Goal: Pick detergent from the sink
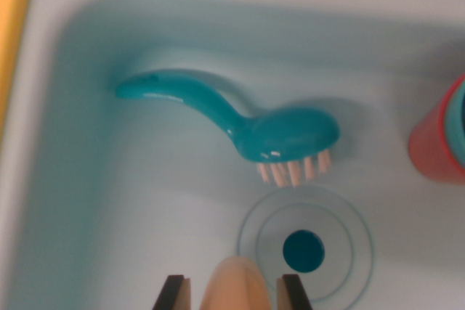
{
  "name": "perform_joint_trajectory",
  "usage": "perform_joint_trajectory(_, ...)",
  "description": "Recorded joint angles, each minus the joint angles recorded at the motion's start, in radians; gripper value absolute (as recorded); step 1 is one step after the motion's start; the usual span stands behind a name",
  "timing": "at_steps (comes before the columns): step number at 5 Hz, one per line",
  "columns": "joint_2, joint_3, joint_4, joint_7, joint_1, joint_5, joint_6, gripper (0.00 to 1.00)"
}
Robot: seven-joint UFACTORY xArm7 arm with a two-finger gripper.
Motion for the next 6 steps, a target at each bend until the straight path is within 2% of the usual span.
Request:
perform_joint_trajectory(1,-0.007,0.000,0.016,0.004,-0.0004,-0.0030,0.023,1.00)
perform_joint_trajectory(2,-0.007,0.000,0.016,0.004,-0.0004,-0.0030,0.023,1.00)
perform_joint_trajectory(3,-0.015,0.001,0.036,0.008,-0.0008,-0.0065,0.050,1.00)
perform_joint_trajectory(4,-0.015,0.001,0.036,0.008,-0.0008,-0.0065,0.050,1.00)
perform_joint_trajectory(5,-0.024,0.001,0.059,0.014,-0.0013,-0.0107,0.082,1.00)
perform_joint_trajectory(6,-0.024,0.001,0.059,0.014,-0.0013,-0.0107,0.082,1.00)
